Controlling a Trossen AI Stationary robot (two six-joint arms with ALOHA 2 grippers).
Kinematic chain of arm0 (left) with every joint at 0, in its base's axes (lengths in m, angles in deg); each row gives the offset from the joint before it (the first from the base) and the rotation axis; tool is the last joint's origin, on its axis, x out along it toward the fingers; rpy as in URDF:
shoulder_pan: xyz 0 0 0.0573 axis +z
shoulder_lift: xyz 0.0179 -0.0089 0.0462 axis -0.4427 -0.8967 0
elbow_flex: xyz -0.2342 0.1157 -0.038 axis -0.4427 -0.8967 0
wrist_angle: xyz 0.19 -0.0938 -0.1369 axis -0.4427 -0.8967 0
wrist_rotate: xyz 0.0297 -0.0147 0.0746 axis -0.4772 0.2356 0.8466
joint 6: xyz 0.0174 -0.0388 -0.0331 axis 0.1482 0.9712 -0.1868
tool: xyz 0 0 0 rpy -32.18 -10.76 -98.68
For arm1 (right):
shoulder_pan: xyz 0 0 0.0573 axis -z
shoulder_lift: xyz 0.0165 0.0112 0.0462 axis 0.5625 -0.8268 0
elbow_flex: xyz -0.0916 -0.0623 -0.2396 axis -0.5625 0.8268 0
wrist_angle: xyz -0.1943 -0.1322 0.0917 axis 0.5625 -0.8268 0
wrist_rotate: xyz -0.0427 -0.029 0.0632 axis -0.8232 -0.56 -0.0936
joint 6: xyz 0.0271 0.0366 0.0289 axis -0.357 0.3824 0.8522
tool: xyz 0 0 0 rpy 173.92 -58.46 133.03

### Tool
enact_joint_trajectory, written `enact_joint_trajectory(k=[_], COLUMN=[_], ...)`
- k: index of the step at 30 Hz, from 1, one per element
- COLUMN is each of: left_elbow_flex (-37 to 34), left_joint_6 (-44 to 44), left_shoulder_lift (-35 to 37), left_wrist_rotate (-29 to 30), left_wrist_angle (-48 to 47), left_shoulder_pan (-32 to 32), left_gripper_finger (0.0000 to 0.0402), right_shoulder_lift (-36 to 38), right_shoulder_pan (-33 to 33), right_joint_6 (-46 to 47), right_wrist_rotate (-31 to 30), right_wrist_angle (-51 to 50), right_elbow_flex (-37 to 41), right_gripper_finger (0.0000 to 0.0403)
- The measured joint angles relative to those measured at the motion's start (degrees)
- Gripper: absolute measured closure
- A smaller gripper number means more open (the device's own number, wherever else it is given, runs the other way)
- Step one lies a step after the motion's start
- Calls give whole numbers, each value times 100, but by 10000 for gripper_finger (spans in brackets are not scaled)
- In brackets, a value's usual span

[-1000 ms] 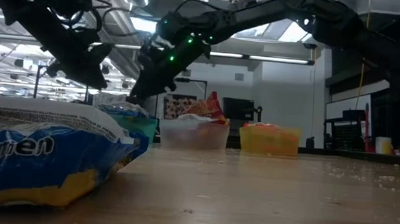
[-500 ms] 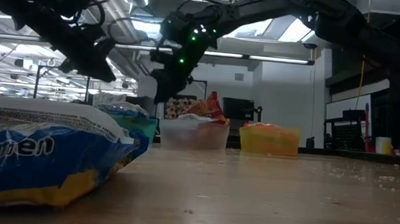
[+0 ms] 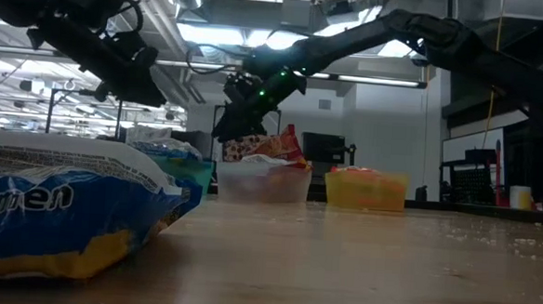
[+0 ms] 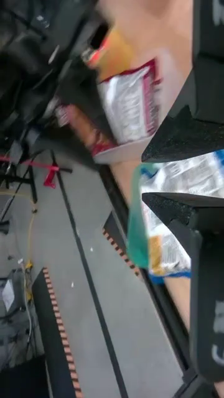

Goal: Sort Maruchan noodles
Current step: Put the top blue noodle pack into the blue bin

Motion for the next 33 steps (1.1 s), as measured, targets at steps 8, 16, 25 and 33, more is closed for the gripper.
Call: enact_joint_trajectory(k=[8, 16, 25, 33], left_elbow_flex=[-1, -2, -2, -2], left_joint_6=[230, 678, 1346, 1289], left_shoulder_lift=[-1007, -1808, -1865, -1867], left_wrist_rotate=[149, -35, -1611, -2760], left_wrist_angle=[193, 245, 238, 295], left_shoulder_pan=[563, 717, 522, 297], left_gripper_finger=[319, 319, 319, 319], right_shoulder_lift=[-110, -117, -117, -105], right_shoulder_pan=[-276, -321, -318, -314], right_joint_6=[-203, -156, -128, -189], right_wrist_rotate=[-807, -656, -667, -1270], right_wrist_angle=[127, -6, -65, 130], right_elbow_flex=[0, 0, 0, 0], right_gripper_finger=[217, 217, 217, 217])
